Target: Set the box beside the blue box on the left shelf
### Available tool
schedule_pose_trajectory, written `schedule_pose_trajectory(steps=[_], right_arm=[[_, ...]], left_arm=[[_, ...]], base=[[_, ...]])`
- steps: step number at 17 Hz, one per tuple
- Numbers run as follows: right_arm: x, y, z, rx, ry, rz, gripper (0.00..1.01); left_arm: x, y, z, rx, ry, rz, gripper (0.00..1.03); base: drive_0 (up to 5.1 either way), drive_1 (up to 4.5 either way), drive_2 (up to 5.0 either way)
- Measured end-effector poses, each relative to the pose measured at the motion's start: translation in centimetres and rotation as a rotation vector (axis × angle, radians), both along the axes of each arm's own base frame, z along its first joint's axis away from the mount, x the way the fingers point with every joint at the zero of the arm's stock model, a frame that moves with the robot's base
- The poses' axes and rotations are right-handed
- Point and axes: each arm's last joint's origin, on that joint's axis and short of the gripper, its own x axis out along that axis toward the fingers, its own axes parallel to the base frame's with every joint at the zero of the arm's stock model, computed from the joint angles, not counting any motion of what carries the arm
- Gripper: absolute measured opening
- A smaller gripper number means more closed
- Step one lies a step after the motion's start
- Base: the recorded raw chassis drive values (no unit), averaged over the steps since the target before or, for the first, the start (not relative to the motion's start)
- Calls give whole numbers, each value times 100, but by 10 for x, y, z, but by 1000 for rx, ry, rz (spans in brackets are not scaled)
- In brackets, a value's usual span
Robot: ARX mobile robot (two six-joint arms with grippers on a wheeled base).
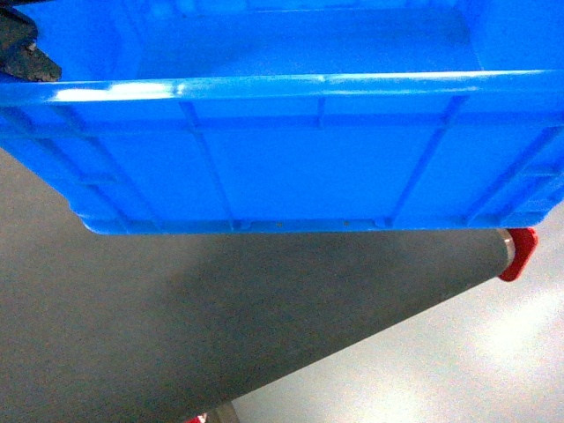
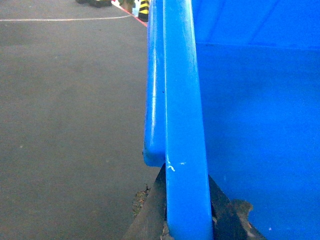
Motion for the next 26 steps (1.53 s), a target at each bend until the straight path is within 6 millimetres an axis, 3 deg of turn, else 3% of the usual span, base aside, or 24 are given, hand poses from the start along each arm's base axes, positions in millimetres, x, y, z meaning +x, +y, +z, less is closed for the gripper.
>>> schedule_pose_trajectory(steps=[26], right_arm=[[0,0,0,0,-1,0,20]], left_arm=[[0,0,0,0,0,0,8]], base=[[-150,-150,-150]])
